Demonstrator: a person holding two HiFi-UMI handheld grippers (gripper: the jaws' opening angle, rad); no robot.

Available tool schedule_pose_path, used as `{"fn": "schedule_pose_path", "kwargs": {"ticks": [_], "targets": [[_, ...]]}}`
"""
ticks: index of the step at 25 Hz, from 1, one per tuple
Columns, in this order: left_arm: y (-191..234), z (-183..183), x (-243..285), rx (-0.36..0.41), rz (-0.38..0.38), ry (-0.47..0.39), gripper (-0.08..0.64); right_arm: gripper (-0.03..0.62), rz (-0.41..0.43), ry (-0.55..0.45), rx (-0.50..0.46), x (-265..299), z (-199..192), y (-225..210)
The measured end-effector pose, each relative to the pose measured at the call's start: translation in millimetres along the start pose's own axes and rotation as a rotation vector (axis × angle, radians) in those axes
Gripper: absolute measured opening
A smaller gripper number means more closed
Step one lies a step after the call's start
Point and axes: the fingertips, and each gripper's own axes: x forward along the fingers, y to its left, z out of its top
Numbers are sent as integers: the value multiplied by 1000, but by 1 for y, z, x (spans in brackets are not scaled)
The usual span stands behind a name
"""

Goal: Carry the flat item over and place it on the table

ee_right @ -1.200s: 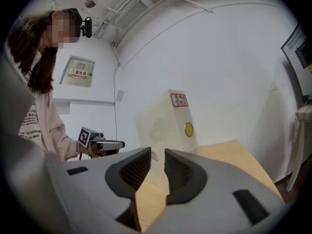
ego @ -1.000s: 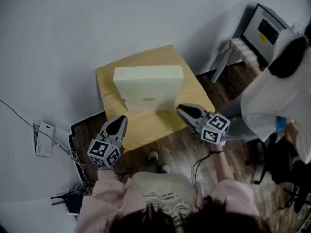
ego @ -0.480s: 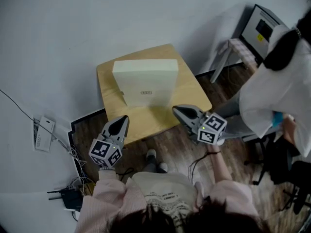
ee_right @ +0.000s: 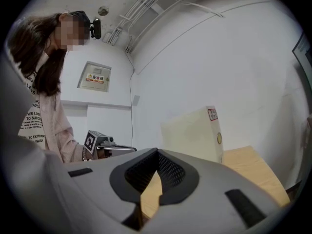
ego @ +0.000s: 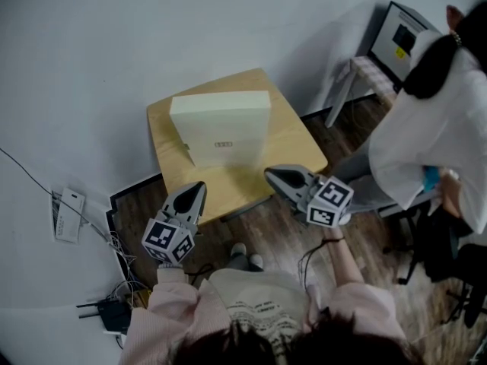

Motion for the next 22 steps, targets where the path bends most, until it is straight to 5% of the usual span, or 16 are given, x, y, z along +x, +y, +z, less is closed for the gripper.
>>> {"fn": "schedule_pose_path", "kwargs": {"ticks": [22], "targets": [[10,7,20,31,-99,18,-8,-12,-8,-17,-25,27,5,2]]}}
